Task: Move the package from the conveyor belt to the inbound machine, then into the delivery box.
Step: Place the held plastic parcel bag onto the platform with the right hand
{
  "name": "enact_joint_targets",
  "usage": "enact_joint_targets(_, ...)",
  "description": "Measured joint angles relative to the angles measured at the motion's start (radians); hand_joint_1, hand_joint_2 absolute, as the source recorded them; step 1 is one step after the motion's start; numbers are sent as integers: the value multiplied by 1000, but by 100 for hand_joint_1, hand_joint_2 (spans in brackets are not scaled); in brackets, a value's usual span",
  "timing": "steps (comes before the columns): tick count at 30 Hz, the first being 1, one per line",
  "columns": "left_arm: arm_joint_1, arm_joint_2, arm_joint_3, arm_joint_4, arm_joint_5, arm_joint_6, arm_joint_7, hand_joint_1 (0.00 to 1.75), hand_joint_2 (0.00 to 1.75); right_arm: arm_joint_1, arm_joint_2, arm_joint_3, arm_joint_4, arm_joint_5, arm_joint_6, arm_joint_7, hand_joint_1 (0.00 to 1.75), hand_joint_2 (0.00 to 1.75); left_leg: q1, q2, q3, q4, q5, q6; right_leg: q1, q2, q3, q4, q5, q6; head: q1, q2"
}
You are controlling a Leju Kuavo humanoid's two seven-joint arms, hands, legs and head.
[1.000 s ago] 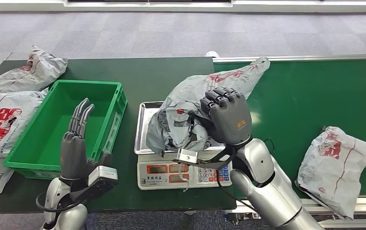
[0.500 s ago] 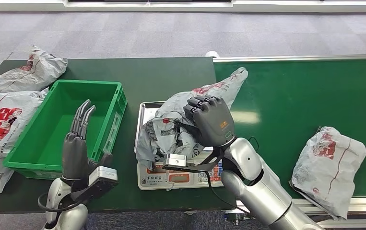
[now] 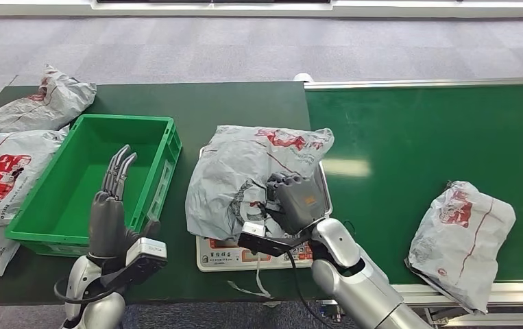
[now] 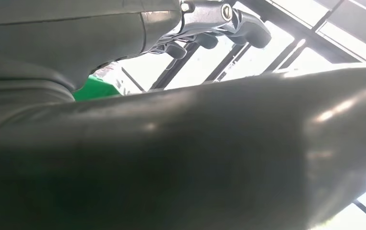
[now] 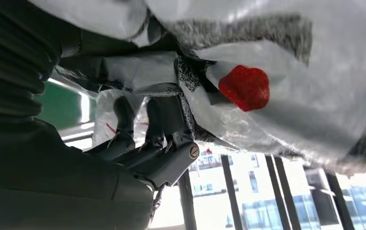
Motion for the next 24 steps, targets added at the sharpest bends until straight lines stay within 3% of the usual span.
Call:
enact_joint_targets(2, 1, 2, 0, 0, 0, 0, 0, 0, 0, 16, 0, -9, 11, -1, 8, 0, 0, 0, 0, 0, 0, 0, 0, 0, 0, 0, 0, 0, 0, 0, 0, 0)
enact_joint_targets(9, 21, 9, 0, -21, 16, -12, 12, 0, 0, 72, -28, -37, -58, -40, 90, 17, 0, 0, 0, 0, -1, 0, 0, 0, 0, 0, -1, 0, 0, 0, 0, 0)
enact_joint_targets(15, 42, 29, 4, -40, 127, -41, -30, 0, 0, 98, -156, -96, -280, -216, 159, -31, 0, 0, -1, 0, -1, 0, 0, 0, -2, 0, -1, 0, 1, 1, 0, 0)
enact_joint_targets(19, 52, 36, 7, -43, 151, 0, -86, 0, 0, 127, -241, -163, -461, -283, 153, -86, 0, 0, -2, 0, -2, 1, 0, 1, -2, 0, -1, 0, 1, 2, 0, 0)
enact_joint_targets(24, 52, 39, 6, -47, 152, 23, -96, 0, 0, 155, -291, -201, -595, -288, 151, -93, 0, 0, -2, 0, -1, 1, -1, 1, -2, 0, -2, 0, 1, 2, 0, 0)
